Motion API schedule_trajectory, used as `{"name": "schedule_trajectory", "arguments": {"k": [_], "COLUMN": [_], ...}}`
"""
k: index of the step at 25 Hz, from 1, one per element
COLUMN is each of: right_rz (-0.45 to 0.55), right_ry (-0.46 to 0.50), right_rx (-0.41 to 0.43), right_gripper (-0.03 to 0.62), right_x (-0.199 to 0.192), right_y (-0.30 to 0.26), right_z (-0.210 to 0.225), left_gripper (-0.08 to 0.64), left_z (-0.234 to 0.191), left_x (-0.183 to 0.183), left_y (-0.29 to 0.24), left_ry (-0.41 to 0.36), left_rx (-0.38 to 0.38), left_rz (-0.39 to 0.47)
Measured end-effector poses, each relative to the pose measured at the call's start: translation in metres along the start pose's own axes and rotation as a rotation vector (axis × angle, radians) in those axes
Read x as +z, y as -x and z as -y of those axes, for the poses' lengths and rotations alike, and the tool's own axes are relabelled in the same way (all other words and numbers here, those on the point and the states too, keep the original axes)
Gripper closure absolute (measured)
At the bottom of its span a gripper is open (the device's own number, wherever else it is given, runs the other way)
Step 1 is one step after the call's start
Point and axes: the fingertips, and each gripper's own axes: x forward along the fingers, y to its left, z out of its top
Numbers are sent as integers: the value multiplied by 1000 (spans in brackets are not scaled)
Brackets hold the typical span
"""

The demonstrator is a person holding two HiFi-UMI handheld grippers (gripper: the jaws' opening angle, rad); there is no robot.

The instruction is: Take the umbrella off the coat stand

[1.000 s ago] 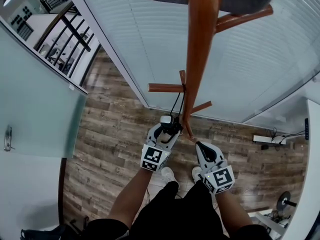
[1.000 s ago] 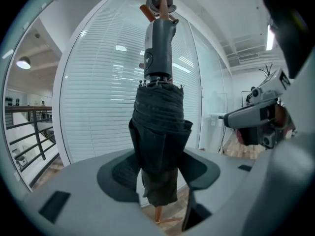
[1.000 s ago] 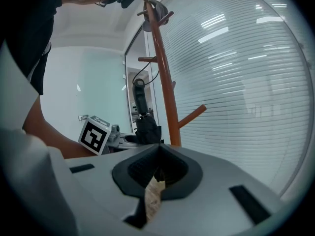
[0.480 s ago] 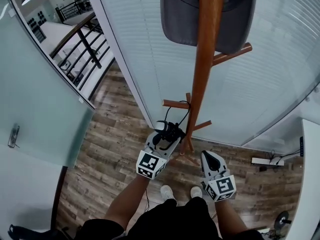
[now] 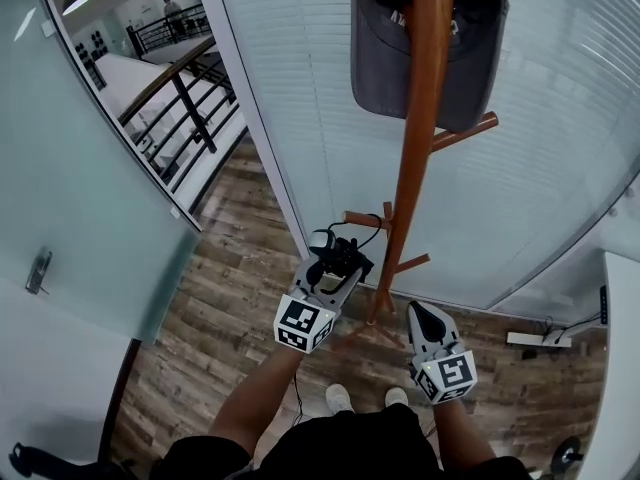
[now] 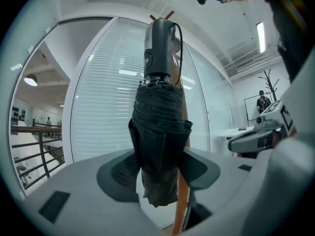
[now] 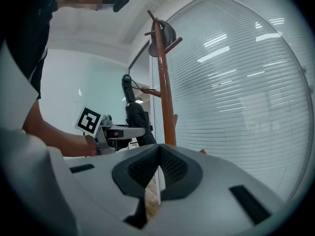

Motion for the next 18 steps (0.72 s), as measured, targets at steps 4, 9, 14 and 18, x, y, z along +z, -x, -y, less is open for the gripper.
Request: {"name": "schedule_trajectory", "arguments": {"k": [4,9,14,18], "right_rz": [23,46,68,76], "right_ry": [1,13,4,20], "right_rx": [11,17,16,19], "right_gripper": [586,586,586,586], "right_x": [6,16,19,29], "right_y": [-8,-10,-10,-12], "right_z": [-9,-17,-18,-22], "left_gripper": [311,311,311,311], "left_z": [-19,-34,-45,-48], "left_x": [9,20,24,16], "left_y": [11,25,40,51], "left_ry": [8,2,0,5], "left_rx": [33,64,87,101], "left_rz": [12,24,17,-3]}}
